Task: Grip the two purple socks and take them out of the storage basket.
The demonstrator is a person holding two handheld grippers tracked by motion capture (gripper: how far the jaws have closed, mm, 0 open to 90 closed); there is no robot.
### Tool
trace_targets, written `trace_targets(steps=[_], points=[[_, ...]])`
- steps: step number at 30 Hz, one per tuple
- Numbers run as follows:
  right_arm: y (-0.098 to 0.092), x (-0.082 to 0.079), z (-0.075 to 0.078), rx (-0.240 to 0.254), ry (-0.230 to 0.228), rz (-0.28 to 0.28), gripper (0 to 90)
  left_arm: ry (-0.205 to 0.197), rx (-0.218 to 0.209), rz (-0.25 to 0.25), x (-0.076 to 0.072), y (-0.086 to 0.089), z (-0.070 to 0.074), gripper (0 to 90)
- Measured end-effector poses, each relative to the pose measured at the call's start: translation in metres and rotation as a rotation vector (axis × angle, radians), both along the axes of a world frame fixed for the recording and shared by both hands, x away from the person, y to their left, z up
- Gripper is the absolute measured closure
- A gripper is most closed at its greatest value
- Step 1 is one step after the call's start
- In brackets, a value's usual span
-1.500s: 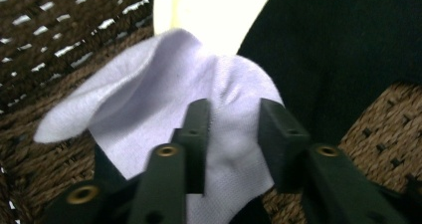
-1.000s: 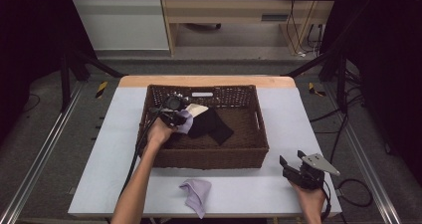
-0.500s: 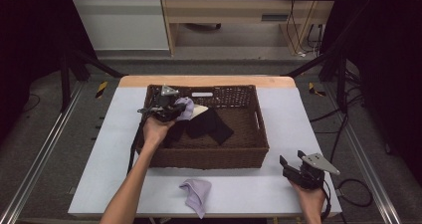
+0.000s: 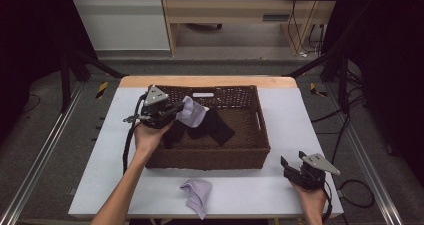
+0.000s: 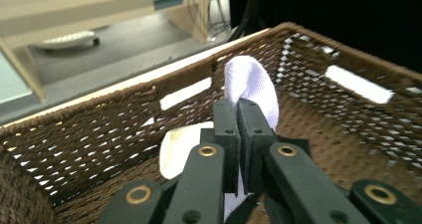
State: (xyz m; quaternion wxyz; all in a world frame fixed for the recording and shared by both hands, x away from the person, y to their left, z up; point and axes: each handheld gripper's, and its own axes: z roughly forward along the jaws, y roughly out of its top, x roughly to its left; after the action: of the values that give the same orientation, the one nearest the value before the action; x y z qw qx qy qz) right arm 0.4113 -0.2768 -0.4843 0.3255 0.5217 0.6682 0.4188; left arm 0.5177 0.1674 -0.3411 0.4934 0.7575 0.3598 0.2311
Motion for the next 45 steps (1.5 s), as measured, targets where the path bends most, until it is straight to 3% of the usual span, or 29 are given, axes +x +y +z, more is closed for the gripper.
trace_targets(steps=[7, 14, 19, 29, 38, 45], points=[[0.0, 0.0, 0.0, 0.003, 0.004, -0.006, 30.5, -0.044, -0.045, -0.016, -0.024, 0.01, 0.012, 86.9], [0.001, 0.0, 0.0, -0.006, -0.003, -0.004, 31.5, -0.085, -0.099, -0.062, -0.048, 0.015, 0.027, 86.8], [0.001, 0.0, 0.0, -0.007, -0.002, -0.006, 32.5, -0.129, -0.113, -0.089, -0.063, 0.015, 0.04, 86.9], [0.0, -0.001, 0.0, -0.008, -0.014, -0.009, 33.9, -0.204, -0.103, -0.138, -0.097, 0.018, 0.056, 86.8], [0.001, -0.002, 0.0, -0.009, -0.019, -0.013, 35.1, -0.219, -0.121, -0.179, -0.12, 0.025, 0.058, 86.8], [0.001, -0.003, 0.0, -0.01, -0.024, -0.016, 35.7, -0.233, -0.096, -0.225, -0.139, 0.022, 0.058, 86.8]])
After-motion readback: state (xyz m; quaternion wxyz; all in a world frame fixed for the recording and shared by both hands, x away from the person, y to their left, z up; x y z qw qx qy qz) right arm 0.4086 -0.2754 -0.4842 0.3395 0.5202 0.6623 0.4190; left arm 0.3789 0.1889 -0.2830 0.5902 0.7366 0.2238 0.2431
